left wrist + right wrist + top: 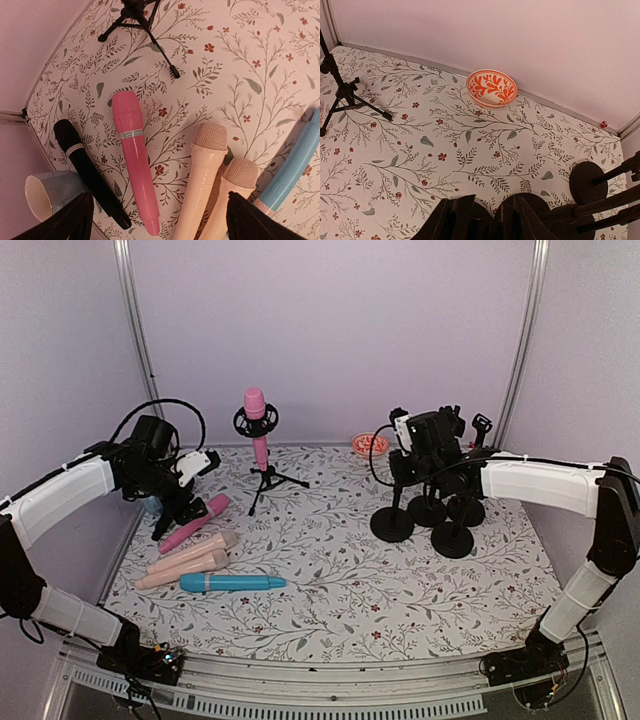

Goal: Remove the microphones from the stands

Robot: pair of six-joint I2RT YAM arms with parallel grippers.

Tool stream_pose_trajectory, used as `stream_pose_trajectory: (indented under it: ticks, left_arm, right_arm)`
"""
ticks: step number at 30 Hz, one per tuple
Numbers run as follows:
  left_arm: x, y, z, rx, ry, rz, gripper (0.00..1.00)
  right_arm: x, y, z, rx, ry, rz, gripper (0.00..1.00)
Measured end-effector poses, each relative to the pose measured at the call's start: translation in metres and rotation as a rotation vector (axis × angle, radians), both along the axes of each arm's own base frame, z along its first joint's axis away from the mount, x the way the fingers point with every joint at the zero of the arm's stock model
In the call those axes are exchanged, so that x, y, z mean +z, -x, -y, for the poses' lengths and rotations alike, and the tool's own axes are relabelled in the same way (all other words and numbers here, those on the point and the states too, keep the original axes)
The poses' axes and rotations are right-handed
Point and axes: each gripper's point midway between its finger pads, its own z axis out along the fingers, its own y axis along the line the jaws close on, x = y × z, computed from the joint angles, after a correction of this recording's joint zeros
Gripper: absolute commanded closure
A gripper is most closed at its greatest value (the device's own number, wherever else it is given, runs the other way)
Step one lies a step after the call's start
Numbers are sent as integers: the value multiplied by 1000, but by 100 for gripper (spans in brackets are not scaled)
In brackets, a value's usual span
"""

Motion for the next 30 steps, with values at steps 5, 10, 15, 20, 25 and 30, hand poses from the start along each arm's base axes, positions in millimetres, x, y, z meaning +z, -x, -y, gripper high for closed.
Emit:
stream_pose_trajectory:
  ticks: [5, 10, 15, 20, 25, 30]
  left_arm:
    - [0, 0, 0, 0, -1, 1, 5]
    - [0, 0, -1, 1, -3, 1, 1]
    - [0, 0, 0, -1, 7, -2, 1]
    - [1, 0, -1, 4, 29, -8, 1]
    - [2, -1, -4, 13, 41, -9, 1]
    - [9, -3, -6, 17, 62, 4, 2]
  right_arm:
    - [-5, 0, 5, -8, 27, 4, 13]
    - [-1, 1, -1, 16, -1, -11, 1]
    - [57, -4, -31, 94, -127, 52, 1]
    - [148, 0, -86, 263, -315, 161, 3]
    - [175, 3, -153, 471, -507, 121, 13]
    - [131, -5, -206, 582, -639, -72, 20]
